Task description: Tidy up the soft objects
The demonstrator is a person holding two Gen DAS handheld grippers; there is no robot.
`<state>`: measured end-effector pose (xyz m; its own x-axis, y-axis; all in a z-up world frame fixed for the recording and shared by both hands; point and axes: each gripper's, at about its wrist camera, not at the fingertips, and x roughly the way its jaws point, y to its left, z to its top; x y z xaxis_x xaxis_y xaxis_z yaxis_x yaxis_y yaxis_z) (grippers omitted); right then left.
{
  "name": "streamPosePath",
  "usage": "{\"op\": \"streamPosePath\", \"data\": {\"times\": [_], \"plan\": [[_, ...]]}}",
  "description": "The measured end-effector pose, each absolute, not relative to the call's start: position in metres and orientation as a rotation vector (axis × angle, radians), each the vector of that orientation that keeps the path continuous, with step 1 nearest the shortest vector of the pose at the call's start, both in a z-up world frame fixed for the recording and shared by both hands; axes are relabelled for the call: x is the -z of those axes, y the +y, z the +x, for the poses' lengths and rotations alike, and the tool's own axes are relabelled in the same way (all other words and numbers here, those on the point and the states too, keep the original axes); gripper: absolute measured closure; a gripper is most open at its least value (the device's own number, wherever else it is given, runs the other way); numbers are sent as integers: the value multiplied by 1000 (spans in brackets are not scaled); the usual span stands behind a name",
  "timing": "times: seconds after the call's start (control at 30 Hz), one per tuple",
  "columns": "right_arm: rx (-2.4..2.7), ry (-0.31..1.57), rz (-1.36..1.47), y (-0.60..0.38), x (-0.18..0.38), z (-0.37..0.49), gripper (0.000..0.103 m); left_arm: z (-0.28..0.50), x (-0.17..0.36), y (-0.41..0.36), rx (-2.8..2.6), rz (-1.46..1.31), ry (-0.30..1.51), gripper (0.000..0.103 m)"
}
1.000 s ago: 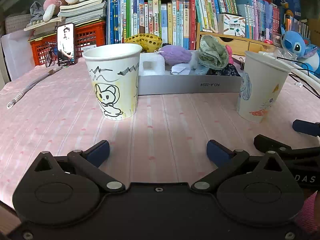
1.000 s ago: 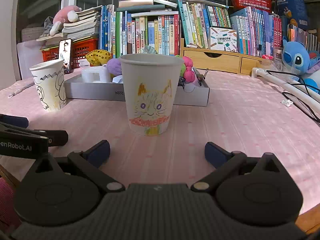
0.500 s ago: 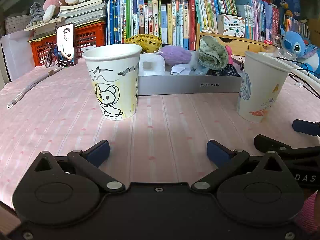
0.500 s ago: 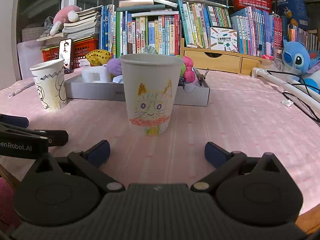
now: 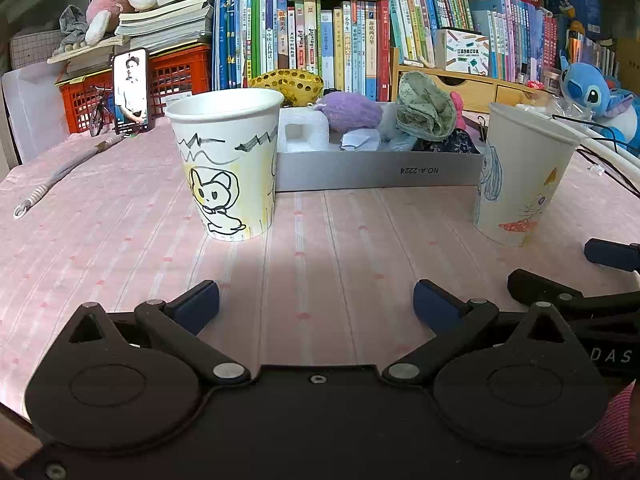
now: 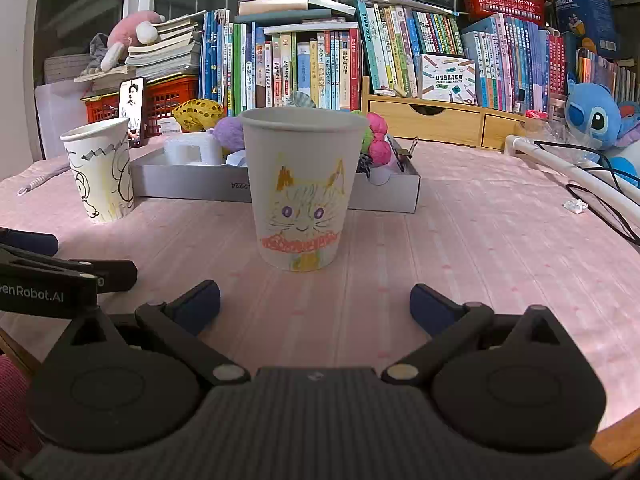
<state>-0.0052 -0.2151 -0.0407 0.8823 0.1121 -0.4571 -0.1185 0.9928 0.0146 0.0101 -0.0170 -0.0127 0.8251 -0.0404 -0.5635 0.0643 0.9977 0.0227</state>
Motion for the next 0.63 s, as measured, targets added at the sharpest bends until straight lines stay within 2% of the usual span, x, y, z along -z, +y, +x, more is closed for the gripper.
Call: {"op": "streamPosePath", "data": {"times": [0.63], "plan": [[-120, 475, -14, -215, 41, -5, 0, 10, 12, -17, 58, 43, 597, 0]]}}
